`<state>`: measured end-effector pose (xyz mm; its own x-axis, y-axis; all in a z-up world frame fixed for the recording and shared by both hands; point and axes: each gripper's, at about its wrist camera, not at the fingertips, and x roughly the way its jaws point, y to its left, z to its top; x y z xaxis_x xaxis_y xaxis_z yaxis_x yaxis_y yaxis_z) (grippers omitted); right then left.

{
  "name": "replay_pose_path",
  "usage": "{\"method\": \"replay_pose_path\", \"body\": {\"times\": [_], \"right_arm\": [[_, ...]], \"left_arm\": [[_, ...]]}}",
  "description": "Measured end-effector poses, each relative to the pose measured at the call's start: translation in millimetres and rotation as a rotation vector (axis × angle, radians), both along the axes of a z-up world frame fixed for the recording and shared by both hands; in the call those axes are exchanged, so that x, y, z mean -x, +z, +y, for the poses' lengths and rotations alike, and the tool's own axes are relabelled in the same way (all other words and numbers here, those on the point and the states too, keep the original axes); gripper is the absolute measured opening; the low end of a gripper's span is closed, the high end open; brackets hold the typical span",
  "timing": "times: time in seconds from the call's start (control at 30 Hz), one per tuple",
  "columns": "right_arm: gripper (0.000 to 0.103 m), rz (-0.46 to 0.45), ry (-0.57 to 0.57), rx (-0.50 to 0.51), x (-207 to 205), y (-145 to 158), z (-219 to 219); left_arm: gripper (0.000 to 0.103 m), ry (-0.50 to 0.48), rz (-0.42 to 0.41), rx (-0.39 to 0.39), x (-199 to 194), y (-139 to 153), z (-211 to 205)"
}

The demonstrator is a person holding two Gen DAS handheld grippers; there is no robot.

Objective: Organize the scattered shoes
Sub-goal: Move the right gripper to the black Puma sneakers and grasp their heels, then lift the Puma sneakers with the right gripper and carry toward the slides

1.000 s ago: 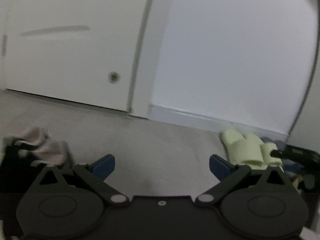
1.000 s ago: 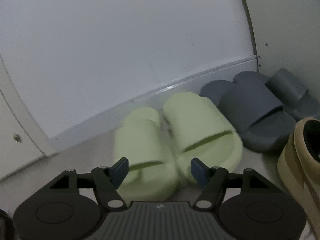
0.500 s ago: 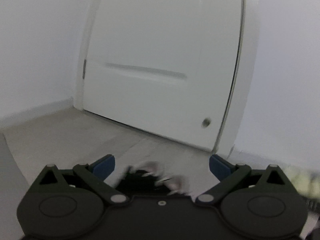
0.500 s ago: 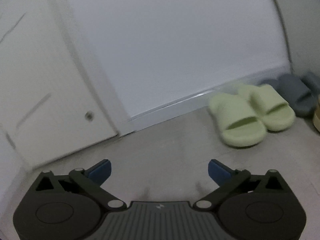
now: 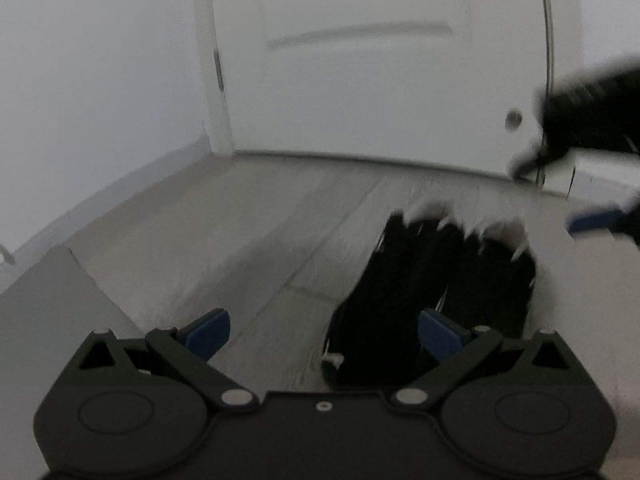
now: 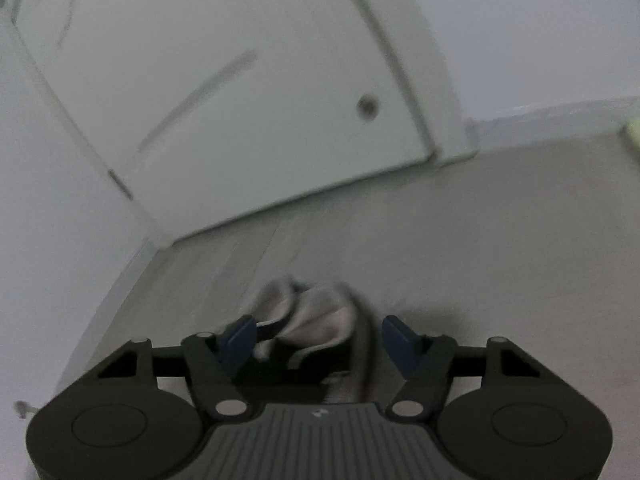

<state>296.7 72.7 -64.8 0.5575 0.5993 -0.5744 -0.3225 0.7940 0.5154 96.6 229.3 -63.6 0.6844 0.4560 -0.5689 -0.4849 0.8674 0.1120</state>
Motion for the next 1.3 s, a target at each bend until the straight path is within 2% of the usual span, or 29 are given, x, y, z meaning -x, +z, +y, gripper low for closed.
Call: {"method": "replay_pose_path", "body": {"times": [0.1,0.17,0.3,0.5,0.57,0.6,0.67,0.73,0.8,0.9,0.93,1.03,1.17,1.2,1.23,1.27,1.3], "right_arm": [[0.07,0.119,0.005,-0.003,-31.0,-0.4,33.1],[0.07,0.162,-0.007,0.005,-41.6,-1.1,43.3],[0.067,0.316,-0.03,0.11,-81.6,-15.2,80.7],[0.058,0.366,-0.05,0.208,-96.0,-41.9,109.6],[0.047,0.344,-0.077,0.233,-90.7,-47.7,108.7],[0.043,0.274,-0.116,0.303,-88.5,-54.4,111.6],[0.043,0.214,-0.1,0.309,-79.5,-56.9,109.0],[0.04,0.151,-0.089,0.282,-70.2,-56.8,102.1],[0.039,0.126,-0.1,0.259,-68.8,-57.5,97.3],[0.039,0.033,-0.159,0.168,-54.7,-56.3,75.3],[0.039,-0.032,-0.183,0.102,-40.6,-52.0,56.3],[0.039,-0.163,-0.184,0.038,-18.6,-37.9,27.8],[0.039,-0.303,-0.225,0.038,3.1,-13.0,7.1],[0.04,-0.386,-0.259,0.037,16.0,4.5,-4.0],[0.04,-0.418,-0.267,0.042,20.8,10.1,-6.9],[0.04,-0.509,-0.289,0.057,33.9,24.3,-14.3],[0.039,-0.529,-0.294,0.057,38.3,28.8,-17.7]], "left_arm": [[0.102,-0.008,0.026,-0.017,-0.6,-11.8,4.3],[0.102,-0.01,0.034,-0.003,-2.4,-18.9,7.5],[0.102,-0.017,0.04,0.027,-4.8,-26.3,10.3],[0.102,0.008,-0.01,0.029,-1.9,-25.4,14.9],[0.102,0.024,-0.037,0.039,-0.3,-24.9,18.4],[0.102,0.037,-0.057,0.045,1.9,-23.3,20.6],[0.102,0.058,-0.084,0.056,5.7,-20.0,24.7],[0.102,0.074,-0.108,0.071,9.3,-17.6,28.3],[0.102,0.093,-0.136,0.094,13.7,-14.7,32.9],[0.102,0.11,-0.172,0.125,18.5,-12.0,38.2],[0.102,0.115,-0.183,0.122,19.5,-10.2,37.9],[0.102,0.11,-0.209,0.111,21.7,-2.8,34.9],[0.102,0.101,-0.257,0.111,26.1,9.9,30.4],[0.102,0.096,-0.265,0.112,26.5,12.2,30.2],[0.102,0.093,-0.272,0.104,27.7,16.0,29.0],[0.102,0.092,-0.281,0.092,29.3,20.7,27.2],[0.102,0.09,-0.29,0.08,30.9,25.3,25.5]]}}
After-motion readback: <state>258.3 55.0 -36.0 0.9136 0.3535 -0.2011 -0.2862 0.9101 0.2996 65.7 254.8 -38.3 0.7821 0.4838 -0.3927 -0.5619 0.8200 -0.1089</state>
